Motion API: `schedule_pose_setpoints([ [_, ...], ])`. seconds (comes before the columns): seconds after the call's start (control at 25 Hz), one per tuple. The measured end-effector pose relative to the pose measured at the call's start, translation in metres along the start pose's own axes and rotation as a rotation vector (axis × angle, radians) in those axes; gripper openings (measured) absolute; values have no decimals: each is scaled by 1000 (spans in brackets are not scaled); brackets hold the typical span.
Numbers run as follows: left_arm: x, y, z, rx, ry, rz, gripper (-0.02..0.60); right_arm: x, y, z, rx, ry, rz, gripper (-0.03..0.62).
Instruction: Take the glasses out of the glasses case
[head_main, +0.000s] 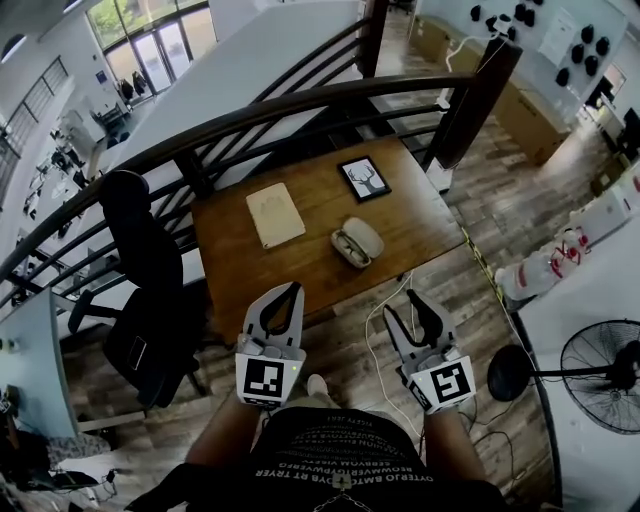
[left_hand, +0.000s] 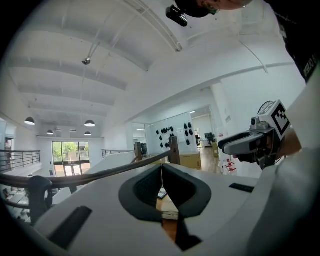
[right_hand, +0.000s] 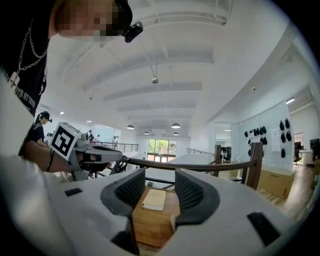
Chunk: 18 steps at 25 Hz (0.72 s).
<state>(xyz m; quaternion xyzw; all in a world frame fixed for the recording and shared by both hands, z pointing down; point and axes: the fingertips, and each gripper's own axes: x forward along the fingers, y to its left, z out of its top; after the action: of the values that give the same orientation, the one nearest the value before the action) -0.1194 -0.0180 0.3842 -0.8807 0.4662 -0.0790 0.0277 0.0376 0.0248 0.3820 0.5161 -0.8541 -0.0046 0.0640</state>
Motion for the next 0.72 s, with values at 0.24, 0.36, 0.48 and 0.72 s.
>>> schedule_pose_setpoints([
  [0.24,12,6,4,25,-13,-26,29,6,-7,1,-3,-3,-33,173],
  [0.36,18,6,5,20,-20,-35,29,7,-12,1,1,0,-43,173],
  [0.48,24,5,3,20,-8,-39,29,8,-18,0,11,1,-51,173],
  [0.72,40,7,2,18,1,-38,29,20,-33,0,11,2,-46,173],
])
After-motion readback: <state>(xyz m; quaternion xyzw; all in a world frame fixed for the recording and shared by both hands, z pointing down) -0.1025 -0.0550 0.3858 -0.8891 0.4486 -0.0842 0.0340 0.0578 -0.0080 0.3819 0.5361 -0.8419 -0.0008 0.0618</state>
